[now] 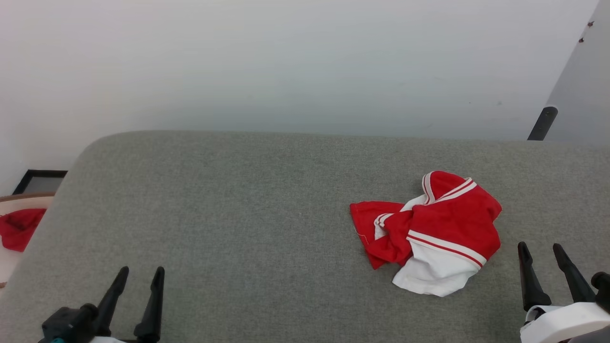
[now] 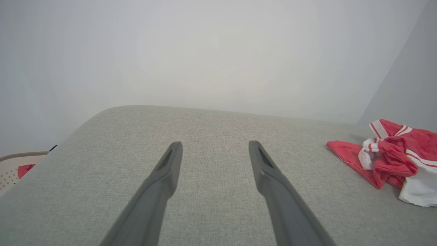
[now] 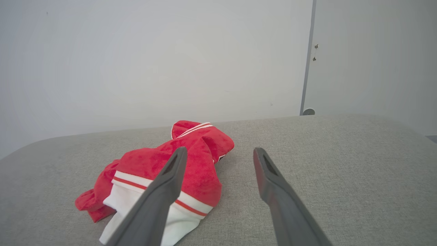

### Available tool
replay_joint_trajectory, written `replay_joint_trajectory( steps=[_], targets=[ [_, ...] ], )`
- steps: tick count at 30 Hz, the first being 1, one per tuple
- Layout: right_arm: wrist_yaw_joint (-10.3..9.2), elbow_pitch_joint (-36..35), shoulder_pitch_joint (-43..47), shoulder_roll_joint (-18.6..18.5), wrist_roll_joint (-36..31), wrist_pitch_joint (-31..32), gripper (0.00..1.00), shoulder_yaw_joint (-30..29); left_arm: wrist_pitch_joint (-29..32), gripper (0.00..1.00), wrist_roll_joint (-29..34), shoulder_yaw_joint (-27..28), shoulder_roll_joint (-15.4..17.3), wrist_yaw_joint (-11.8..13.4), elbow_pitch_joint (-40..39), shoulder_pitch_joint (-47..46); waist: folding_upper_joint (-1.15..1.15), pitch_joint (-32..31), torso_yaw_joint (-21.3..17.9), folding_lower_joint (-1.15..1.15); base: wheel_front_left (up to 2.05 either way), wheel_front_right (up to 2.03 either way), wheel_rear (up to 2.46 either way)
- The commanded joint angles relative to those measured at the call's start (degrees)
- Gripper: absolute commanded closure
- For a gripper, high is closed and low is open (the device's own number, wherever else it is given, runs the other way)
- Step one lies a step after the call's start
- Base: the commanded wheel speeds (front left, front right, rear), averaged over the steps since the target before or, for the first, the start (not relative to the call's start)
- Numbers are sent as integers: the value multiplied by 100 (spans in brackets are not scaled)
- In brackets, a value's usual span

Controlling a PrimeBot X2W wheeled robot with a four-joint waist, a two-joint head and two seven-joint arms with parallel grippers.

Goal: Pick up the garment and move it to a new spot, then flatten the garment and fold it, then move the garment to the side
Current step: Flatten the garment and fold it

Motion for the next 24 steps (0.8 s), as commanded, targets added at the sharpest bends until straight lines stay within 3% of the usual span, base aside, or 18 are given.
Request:
replay_joint_trajectory(
  steps=[1,14,18,24],
  targets=[
    [0,12,-54,12,-30,-12,0,25,0,0,25,9,-20,-14,3,24,0,3,4,0,0,0,0],
    [0,-18,-107,-123,-65,126,0,400,0,0,40,136,-177,-42,-63,118,0,25,35,0,0,0,0],
    [-1,-178,-198,-680,-37,699,0,1609,0,0,93,194,-313,-46,-75,176,0,82,61,0,0,0,0],
    [-2,-675,-689,-2043,691,2104,0,3620,0,0,153,186,-511,-47,-80,66,0,320,209,0,0,0,0]
  ],
)
